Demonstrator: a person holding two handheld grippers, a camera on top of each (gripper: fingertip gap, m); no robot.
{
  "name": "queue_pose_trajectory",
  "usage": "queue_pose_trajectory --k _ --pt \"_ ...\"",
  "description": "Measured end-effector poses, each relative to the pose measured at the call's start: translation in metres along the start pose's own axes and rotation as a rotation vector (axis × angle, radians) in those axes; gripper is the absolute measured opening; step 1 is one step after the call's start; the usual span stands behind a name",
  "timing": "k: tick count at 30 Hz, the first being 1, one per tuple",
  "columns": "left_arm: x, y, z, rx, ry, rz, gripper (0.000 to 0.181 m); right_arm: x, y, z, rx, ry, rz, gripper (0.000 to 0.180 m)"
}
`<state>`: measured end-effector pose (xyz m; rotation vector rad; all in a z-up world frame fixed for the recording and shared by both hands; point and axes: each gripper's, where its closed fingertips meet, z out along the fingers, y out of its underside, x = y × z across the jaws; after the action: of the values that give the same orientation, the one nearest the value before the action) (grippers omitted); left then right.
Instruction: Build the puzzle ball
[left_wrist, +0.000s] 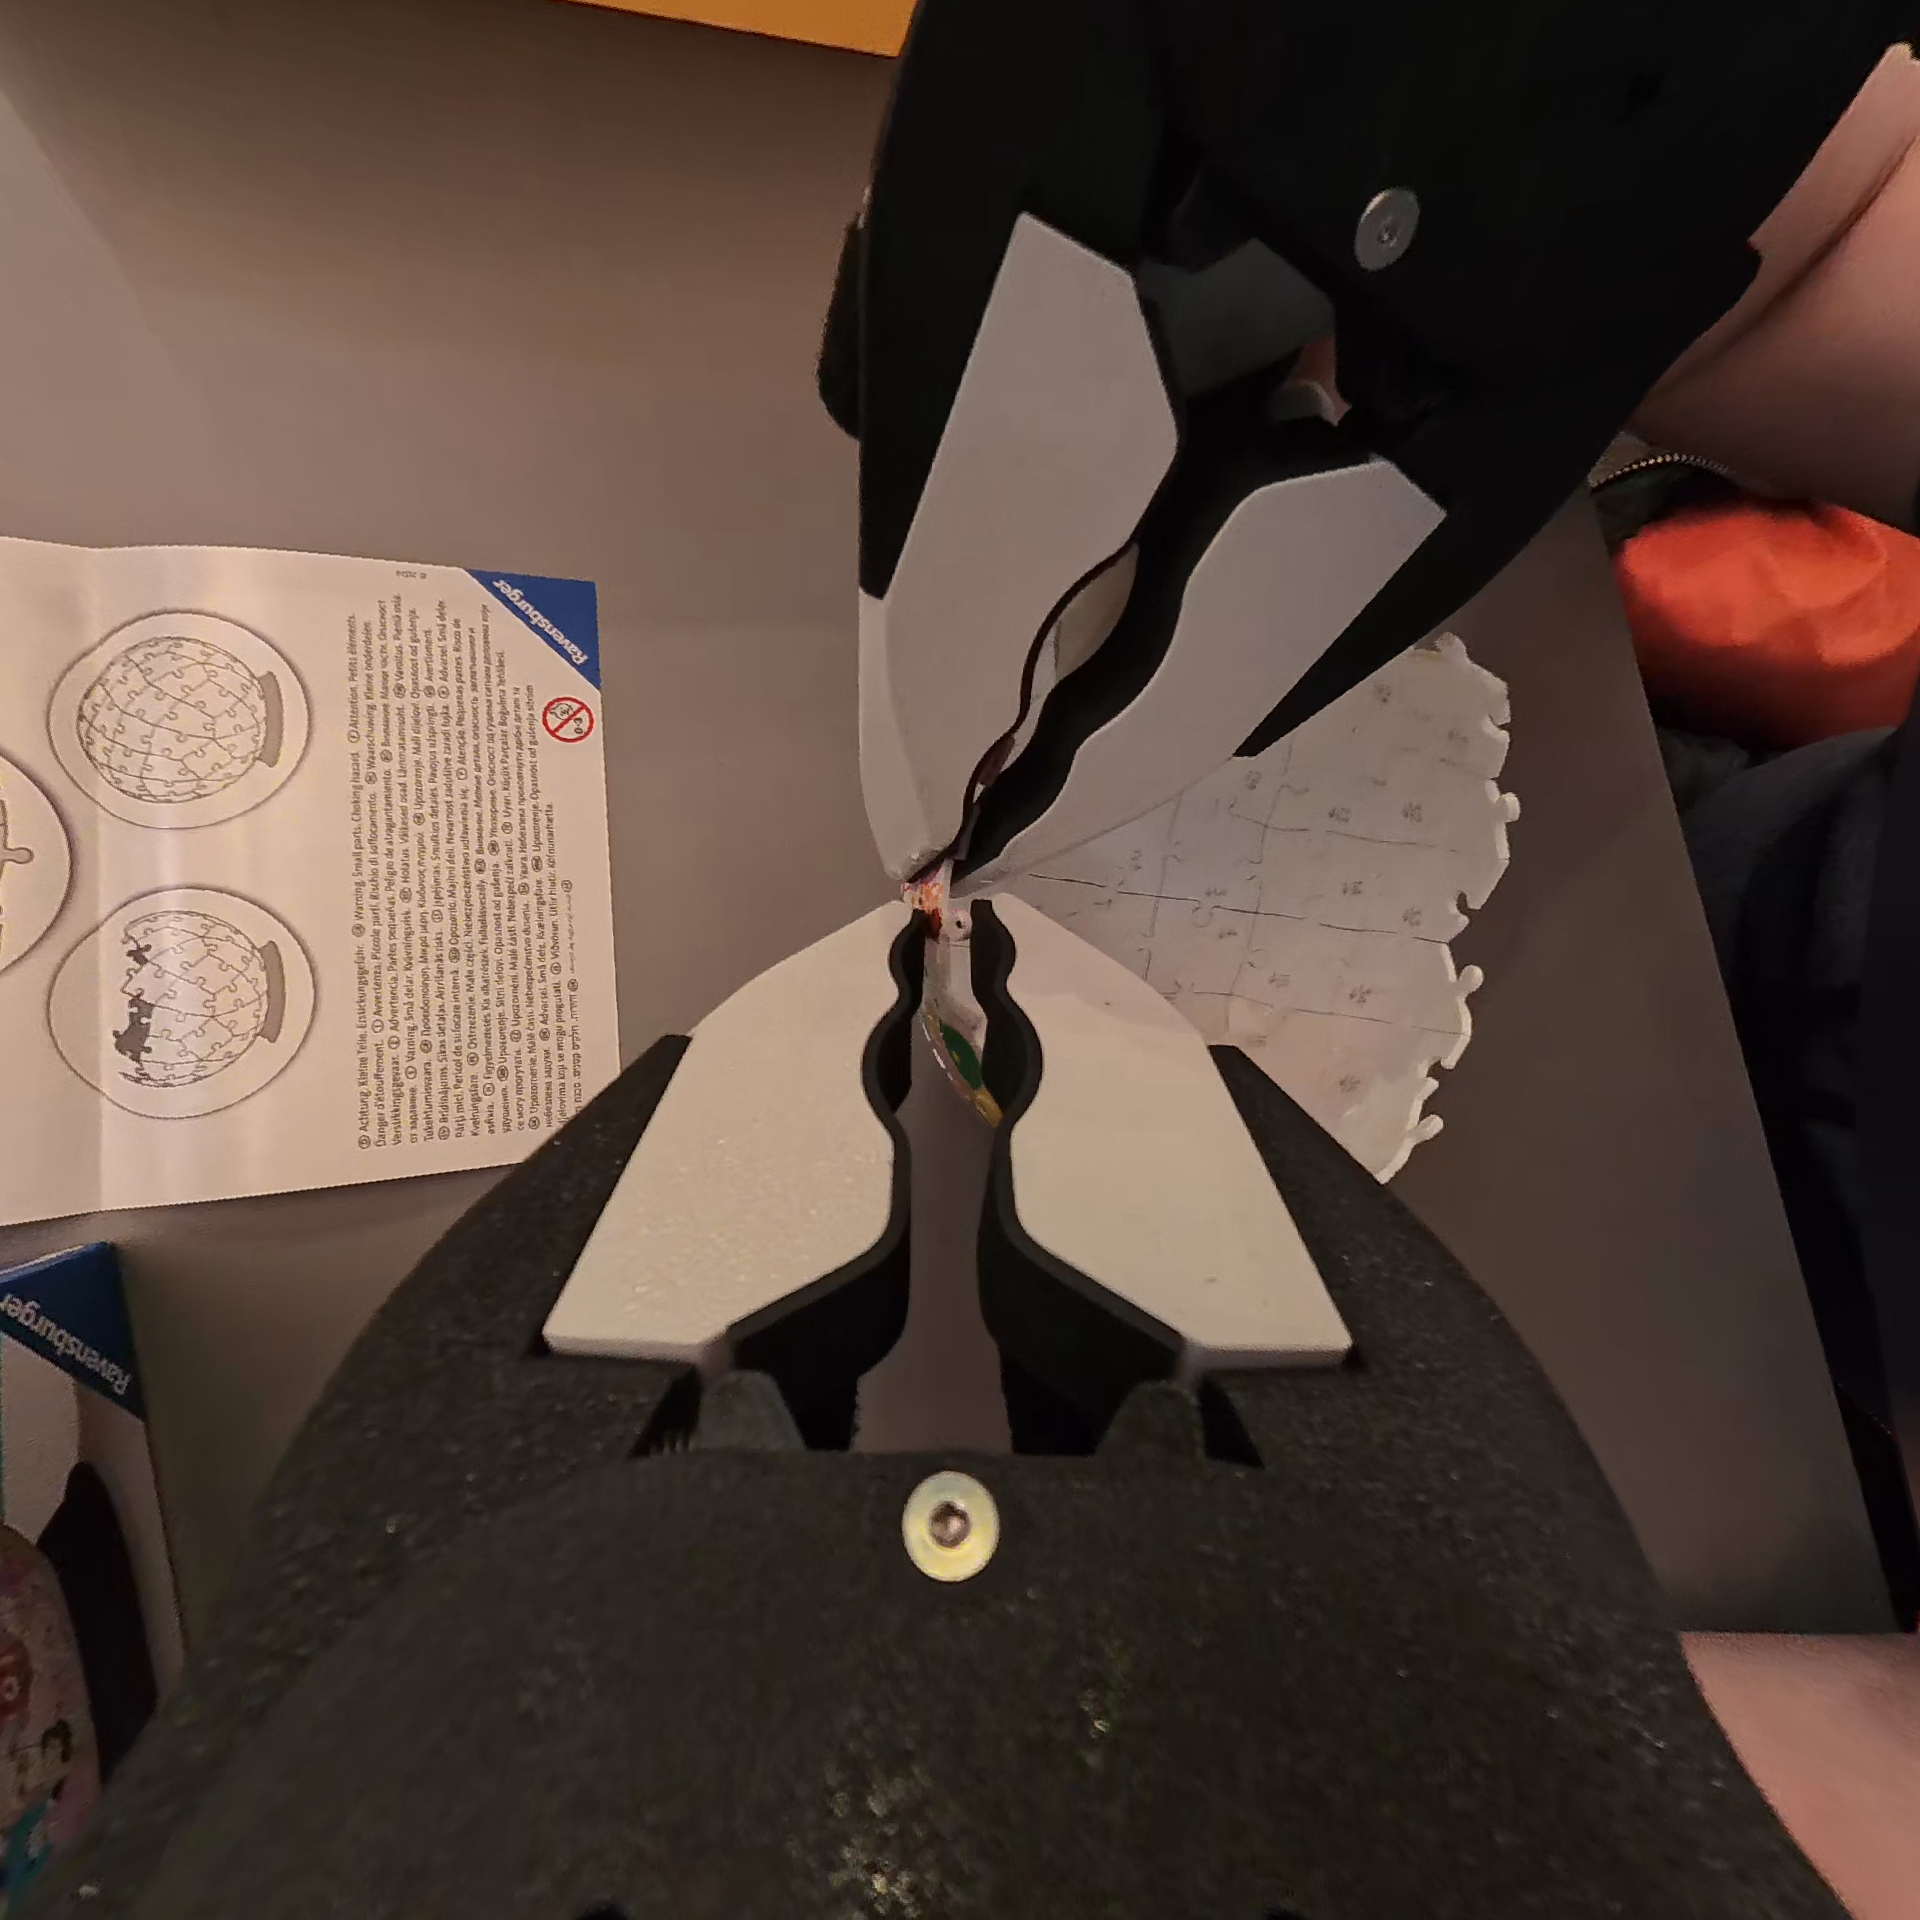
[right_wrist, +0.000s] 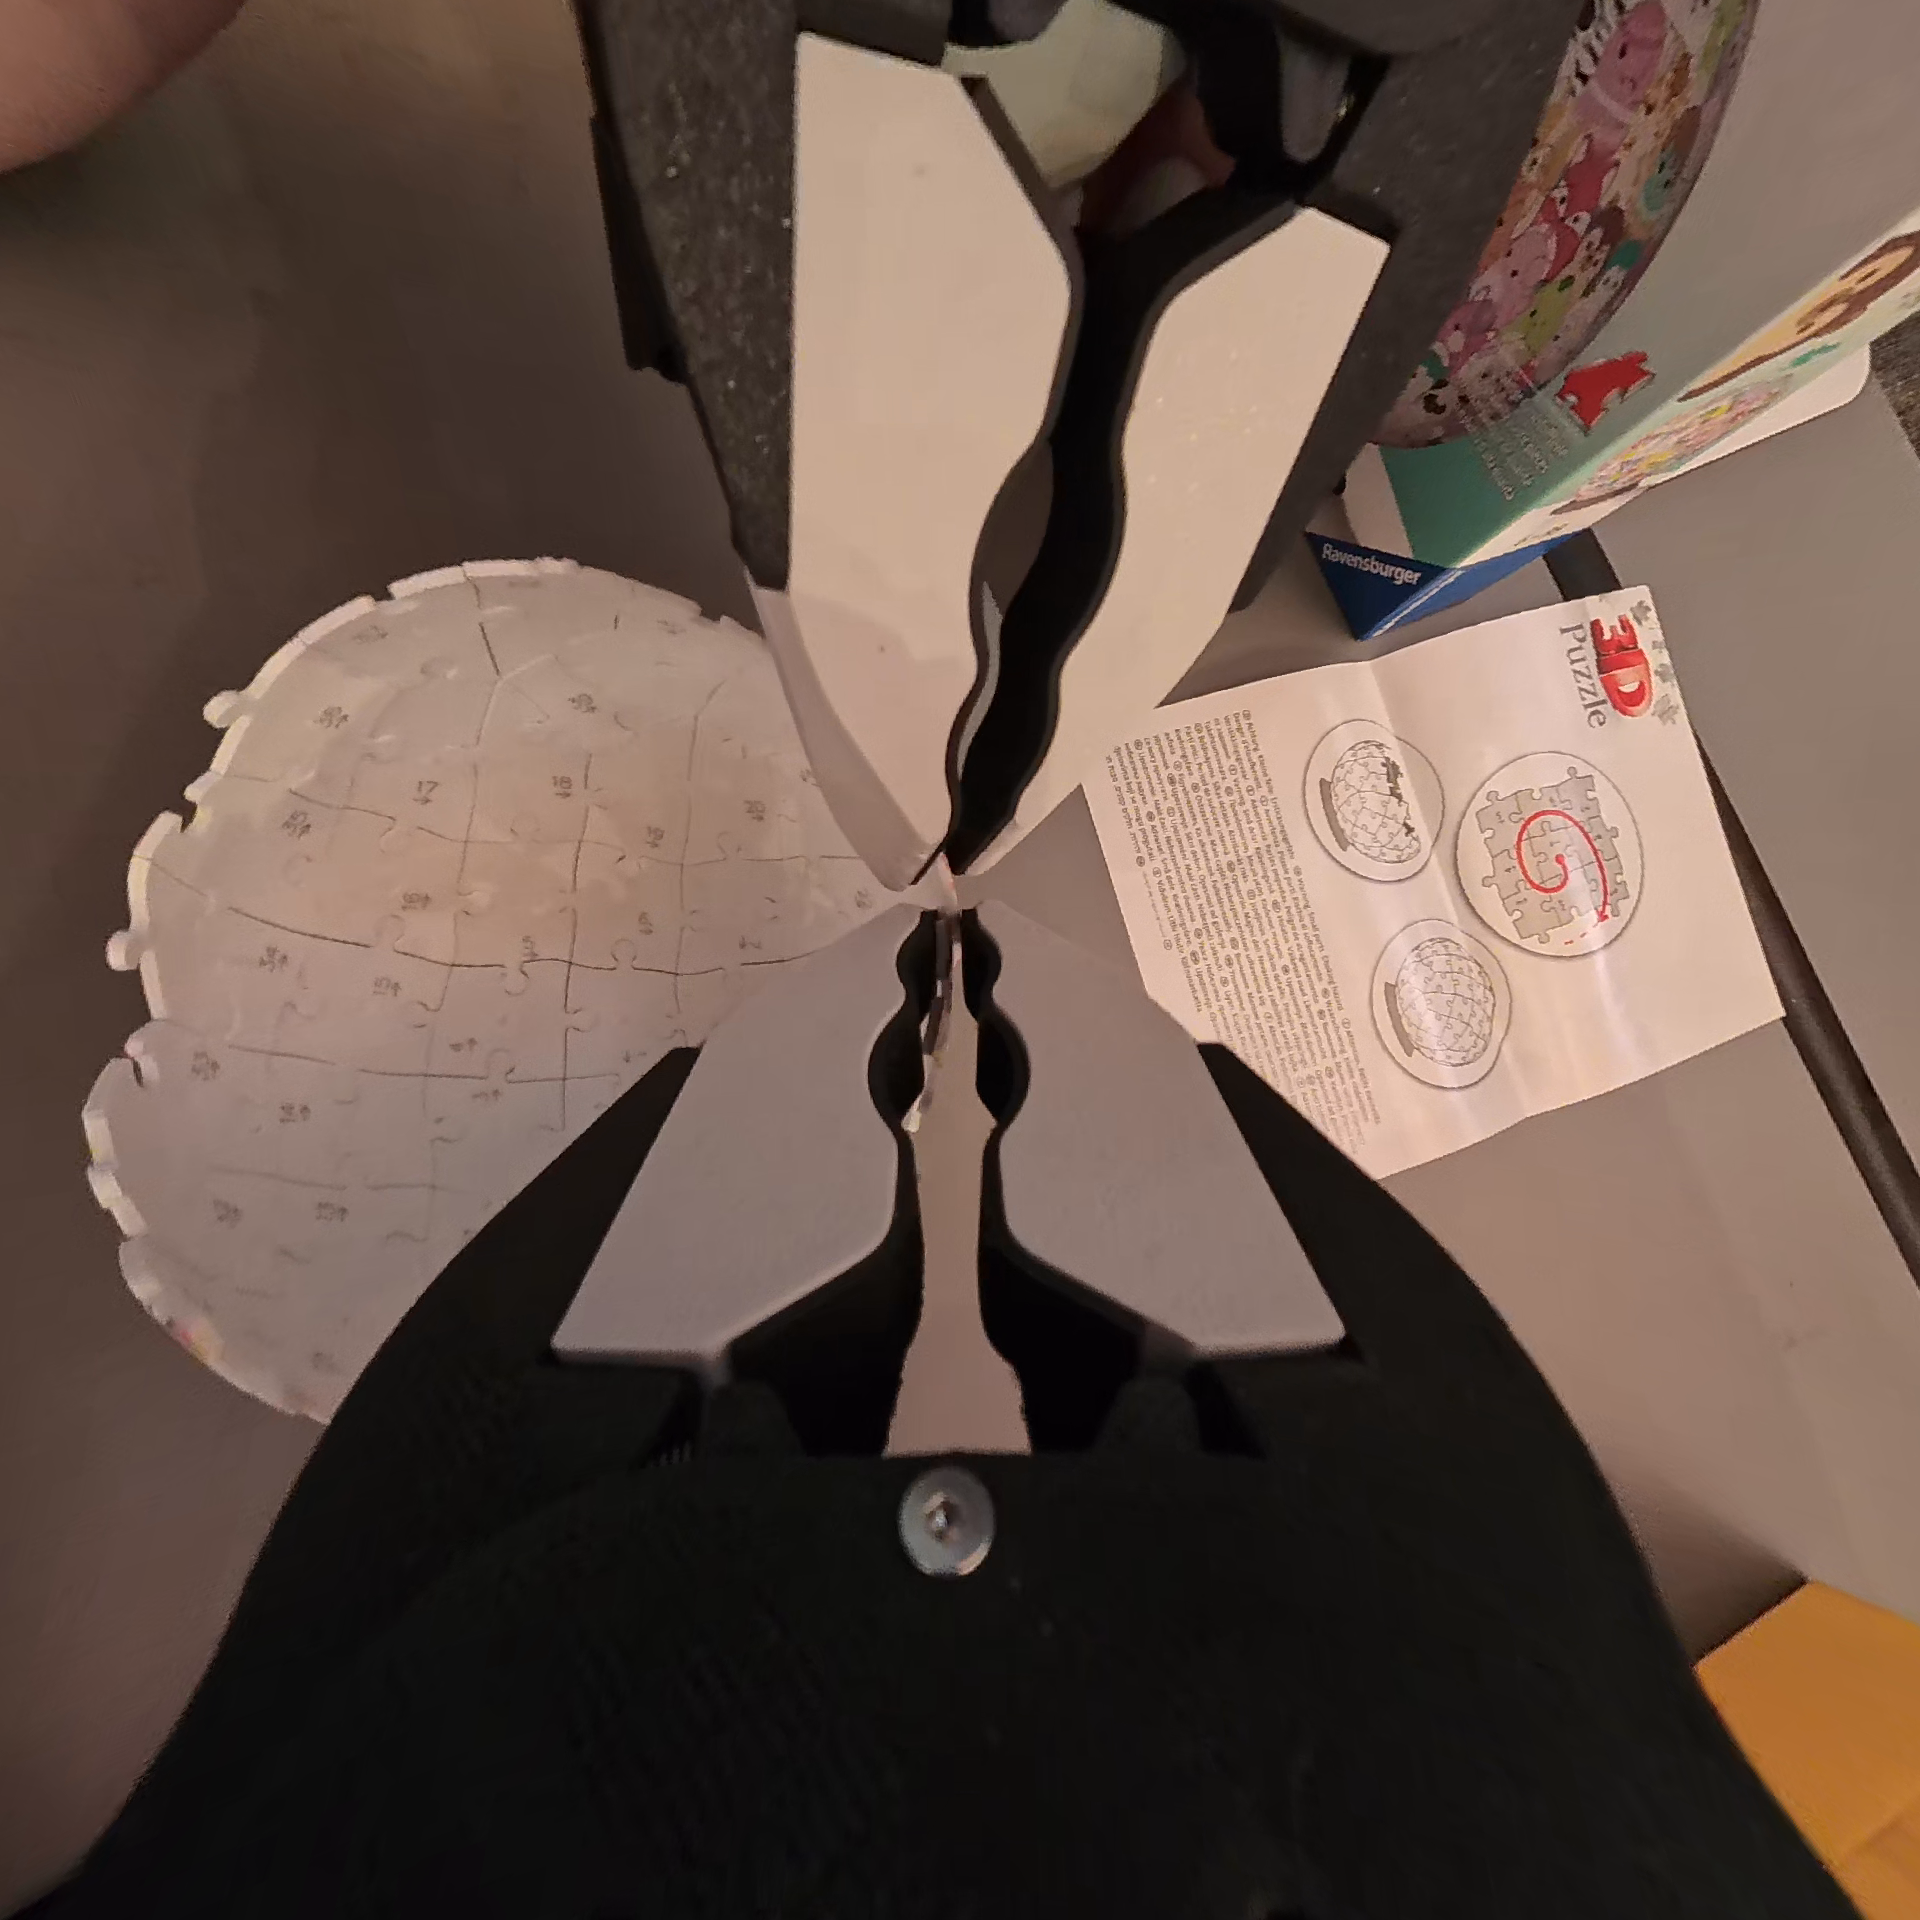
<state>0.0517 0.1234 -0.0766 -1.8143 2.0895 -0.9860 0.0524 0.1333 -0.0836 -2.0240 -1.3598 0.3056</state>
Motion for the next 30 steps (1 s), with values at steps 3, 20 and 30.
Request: queue_pose_trajectory --k 3,20,30 --pt "0.0 0.0 0.0 -0.003 -0.005 0.007 0.008 0.0 0.0 0.0 0.005 0.003 0.012 0.004" --pt "0.001 0.0 0.0 0.004 0.016 -0.019 0.008 0.002 -0.007 -0.015 0.051 -0.013 0.019 0.015" --pt "0.001 0.0 0.0 0.005 0.018 -0.023 0.008 -0.001 -0.002 0.002 -0.021 -0.007 -0.007 0.004"
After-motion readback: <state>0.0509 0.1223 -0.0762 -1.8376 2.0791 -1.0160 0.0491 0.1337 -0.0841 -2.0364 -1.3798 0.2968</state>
